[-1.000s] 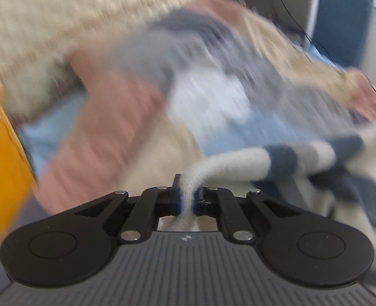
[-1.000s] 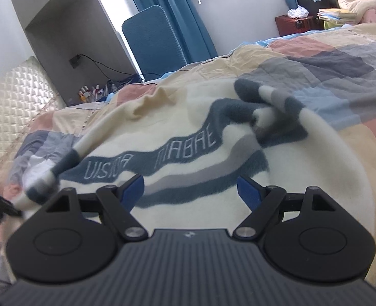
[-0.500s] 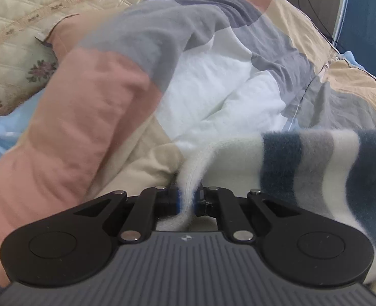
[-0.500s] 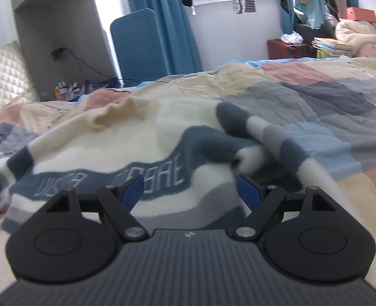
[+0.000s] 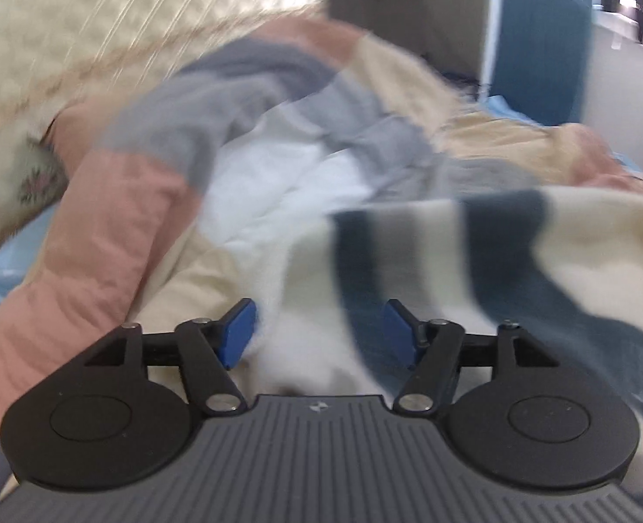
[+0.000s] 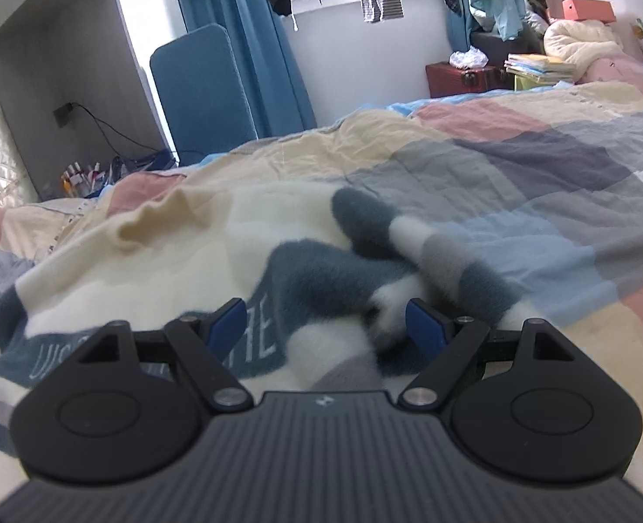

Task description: Fold large clothes

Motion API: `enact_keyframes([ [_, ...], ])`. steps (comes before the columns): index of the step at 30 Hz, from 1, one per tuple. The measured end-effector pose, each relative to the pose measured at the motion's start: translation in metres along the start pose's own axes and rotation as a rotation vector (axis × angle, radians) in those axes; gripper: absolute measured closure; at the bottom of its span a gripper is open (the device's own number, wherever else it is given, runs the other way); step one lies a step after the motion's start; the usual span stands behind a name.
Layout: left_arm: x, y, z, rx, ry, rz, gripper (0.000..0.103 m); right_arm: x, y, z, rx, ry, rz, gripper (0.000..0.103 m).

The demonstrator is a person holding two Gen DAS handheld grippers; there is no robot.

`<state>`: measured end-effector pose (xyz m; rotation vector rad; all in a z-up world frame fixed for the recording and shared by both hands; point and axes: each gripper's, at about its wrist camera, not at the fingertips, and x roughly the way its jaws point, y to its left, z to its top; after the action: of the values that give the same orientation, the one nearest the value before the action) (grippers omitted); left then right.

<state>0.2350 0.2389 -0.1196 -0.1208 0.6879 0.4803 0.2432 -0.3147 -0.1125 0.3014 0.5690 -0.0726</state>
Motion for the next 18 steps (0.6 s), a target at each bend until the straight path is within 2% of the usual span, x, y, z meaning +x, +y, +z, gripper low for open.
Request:
enact_keyframes([
  [3,-0.036,-0.027,-0.011,0.011,-0.012,-0.112,0.032,-0.005,-0.004,0.002,0.006,0.001,-0.023,0.021],
  [5,-0.059,-0.050,-0.021,0.041,-0.017,-0.157,0.032,-0.012,-0.007,0.006,0.020,-0.011,-0.055,0.021],
  [9,-0.093,-0.091,-0.046,0.052,0.034,-0.266,0.032,-0.030,-0.013,0.010,0.026,-0.062,-0.059,0.021],
  [15,-0.127,-0.137,-0.082,-0.006,0.111,-0.405,0.032,-0.041,-0.035,0.011,0.079,-0.052,-0.100,0.021],
  [17,-0.140,-0.150,-0.094,0.012,0.097,-0.471,0.032,-0.044,-0.041,0.010,0.098,-0.054,-0.111,0.021],
  [18,-0.149,-0.158,-0.100,0.035,0.083,-0.477,0.032,-0.044,-0.042,0.009,0.096,-0.046,-0.115,0.021],
])
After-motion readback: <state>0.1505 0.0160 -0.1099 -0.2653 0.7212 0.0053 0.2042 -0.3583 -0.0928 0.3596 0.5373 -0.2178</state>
